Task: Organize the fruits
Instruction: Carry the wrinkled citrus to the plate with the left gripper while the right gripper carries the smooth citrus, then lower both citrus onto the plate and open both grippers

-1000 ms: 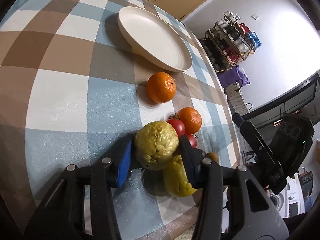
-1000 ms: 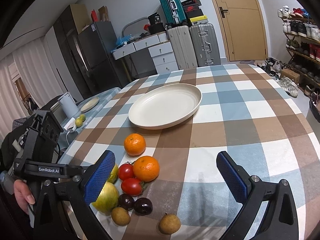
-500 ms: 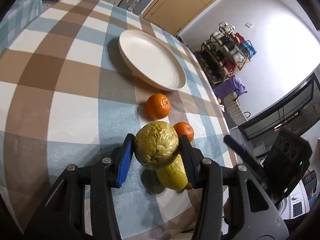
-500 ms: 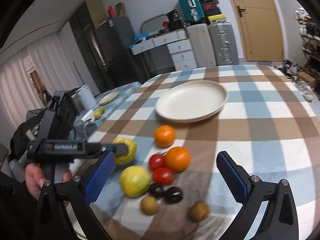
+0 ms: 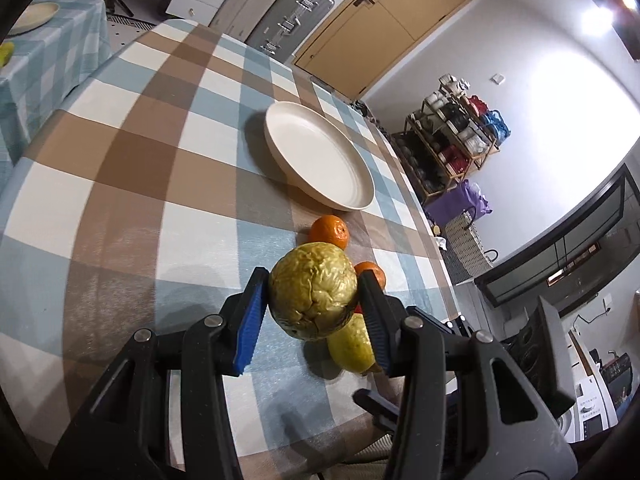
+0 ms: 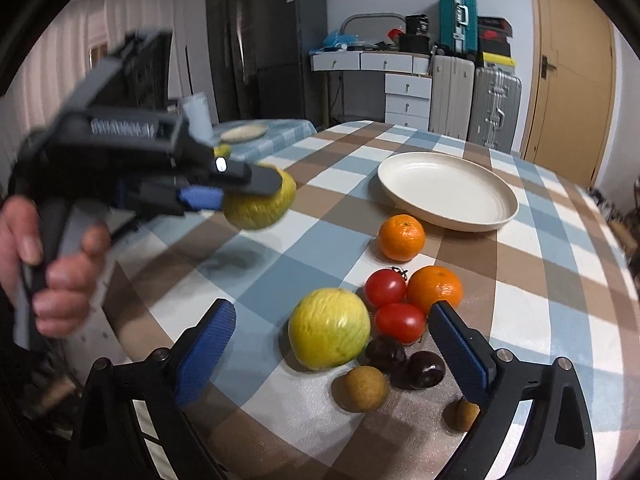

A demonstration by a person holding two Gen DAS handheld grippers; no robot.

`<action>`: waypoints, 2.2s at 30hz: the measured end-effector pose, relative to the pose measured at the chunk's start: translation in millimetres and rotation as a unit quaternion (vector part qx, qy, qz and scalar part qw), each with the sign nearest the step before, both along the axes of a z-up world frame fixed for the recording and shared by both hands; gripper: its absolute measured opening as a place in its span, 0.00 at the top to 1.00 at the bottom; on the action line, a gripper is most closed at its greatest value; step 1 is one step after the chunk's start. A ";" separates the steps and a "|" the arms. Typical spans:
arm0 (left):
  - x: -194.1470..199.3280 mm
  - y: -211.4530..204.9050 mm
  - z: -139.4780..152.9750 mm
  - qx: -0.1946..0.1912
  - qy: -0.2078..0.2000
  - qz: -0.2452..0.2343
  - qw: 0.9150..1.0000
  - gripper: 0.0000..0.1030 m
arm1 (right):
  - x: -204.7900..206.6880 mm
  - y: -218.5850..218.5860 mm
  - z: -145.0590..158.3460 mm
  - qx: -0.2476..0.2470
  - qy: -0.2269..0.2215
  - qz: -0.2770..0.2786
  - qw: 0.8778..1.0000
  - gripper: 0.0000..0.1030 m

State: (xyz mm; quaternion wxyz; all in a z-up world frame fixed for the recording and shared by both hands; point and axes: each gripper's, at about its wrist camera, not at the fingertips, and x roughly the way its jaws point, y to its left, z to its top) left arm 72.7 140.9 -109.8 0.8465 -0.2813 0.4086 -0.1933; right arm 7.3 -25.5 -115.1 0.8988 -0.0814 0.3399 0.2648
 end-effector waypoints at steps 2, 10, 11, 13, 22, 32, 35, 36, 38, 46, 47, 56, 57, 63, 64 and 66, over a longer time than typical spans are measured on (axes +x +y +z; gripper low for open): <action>-3.8 4.2 0.5 0.003 -0.002 0.000 1.000 0.59 | -2.9 7.2 -3.8 -0.023 -0.013 0.002 1.000 0.05; -13.1 7.1 -1.6 0.001 0.005 0.002 1.000 0.59 | -10.7 31.0 -21.3 -0.124 -0.076 0.007 0.989 0.20; -13.0 7.9 -1.8 0.000 0.006 0.003 1.000 0.59 | -8.7 32.6 -24.4 -0.132 -0.072 0.008 0.989 0.25; -12.5 8.2 -2.2 0.001 0.008 0.006 1.000 0.59 | -5.3 35.1 -29.6 -0.146 -0.065 0.010 0.987 0.32; -3.7 8.4 -6.5 0.002 0.014 0.007 1.000 0.59 | -5.0 30.7 -30.8 -0.141 -0.065 0.017 0.988 0.52; 35.1 -10.3 6.5 0.019 0.005 -0.006 1.000 0.59 | 20.6 -11.5 26.2 0.020 -0.056 -0.001 0.998 0.52; 58.2 -20.3 15.8 0.023 -0.002 -0.017 1.000 0.59 | 43.8 -31.0 46.1 0.058 -0.048 -0.009 0.997 0.52; 65.1 -23.0 18.3 0.023 -0.003 -0.019 1.000 0.59 | 48.9 -34.8 49.9 0.065 -0.044 -0.011 0.997 0.52; 85.2 -28.5 24.4 0.024 -0.006 -0.024 0.999 0.59 | 69.8 -50.0 60.1 0.092 -0.030 -0.017 0.995 0.52; 166.8 -48.9 43.9 0.042 -0.014 -0.031 0.999 0.59 | 143.6 -94.5 78.0 0.143 0.011 -0.022 0.989 0.52; 180.0 -52.7 44.8 0.049 -0.014 -0.034 0.998 0.59 | 157.1 -98.7 78.0 0.153 0.021 -0.021 0.988 0.52; 258.3 -80.2 23.5 0.070 0.010 -0.063 0.995 0.58 | 249.7 -109.1 51.5 0.169 0.079 -0.022 0.982 0.52; 265.6 -82.5 19.5 0.074 0.014 -0.065 0.995 0.58 | 258.0 -108.4 46.5 0.166 0.083 -0.020 0.982 0.52; 298.1 -89.7 -2.5 0.079 0.032 -0.074 0.994 0.58 | 300.4 -104.9 13.0 0.160 0.119 -0.016 0.980 0.52; 302.2 -90.8 -4.6 0.081 0.033 -0.074 0.993 0.58 | 305.7 -104.8 8.7 0.161 0.124 -0.017 0.979 0.52; 308.7 -91.5 -9.6 0.083 0.036 -0.074 0.993 0.58 | 317.5 -106.0 -0.4 0.163 0.137 -0.024 0.977 0.52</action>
